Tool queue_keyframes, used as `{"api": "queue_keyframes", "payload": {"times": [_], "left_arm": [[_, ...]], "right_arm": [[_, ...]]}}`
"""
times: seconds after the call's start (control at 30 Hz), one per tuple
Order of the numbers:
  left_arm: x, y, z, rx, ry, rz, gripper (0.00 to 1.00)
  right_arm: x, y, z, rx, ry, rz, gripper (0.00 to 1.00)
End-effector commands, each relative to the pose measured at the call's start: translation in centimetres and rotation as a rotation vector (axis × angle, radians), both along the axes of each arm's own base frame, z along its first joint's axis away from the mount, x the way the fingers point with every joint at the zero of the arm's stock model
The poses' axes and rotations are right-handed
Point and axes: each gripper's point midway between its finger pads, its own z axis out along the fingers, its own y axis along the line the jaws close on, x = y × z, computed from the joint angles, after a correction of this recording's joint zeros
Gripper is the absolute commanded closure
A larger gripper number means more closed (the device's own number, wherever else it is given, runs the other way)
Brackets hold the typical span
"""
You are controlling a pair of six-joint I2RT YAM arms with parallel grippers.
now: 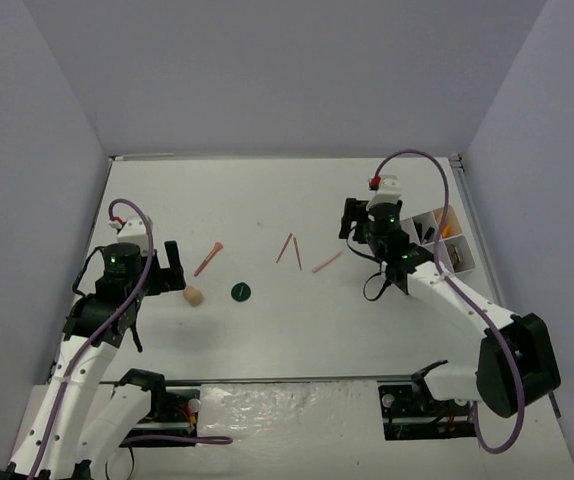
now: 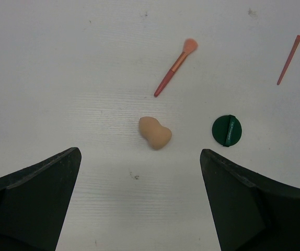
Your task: Organize the makeup
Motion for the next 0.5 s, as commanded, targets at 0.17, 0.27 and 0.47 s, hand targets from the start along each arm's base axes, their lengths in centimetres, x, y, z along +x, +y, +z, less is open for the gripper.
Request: {"api": "queue_keyframes", "payload": {"times": [0.17,0.27,0.47], "left_arm": [[0.8,0.1,1.6,-0.005,-0.073,0.004,0.03],[0.8,0.0,1.6,-0.010,-0.072,0.002,0.03],[0.9,-0.2,1.6,-0.015,-0.072,-0.007,0.03]], "right_arm": [[0.8,5.9,-6.1,0.066,0.107,-0.172,0.28],[1.2,6.2,-8.1,0.043,0.141,-0.204,0.30],[1.0,5.8,-10.7,0.004,0.188,-0.269,0.35]]}}
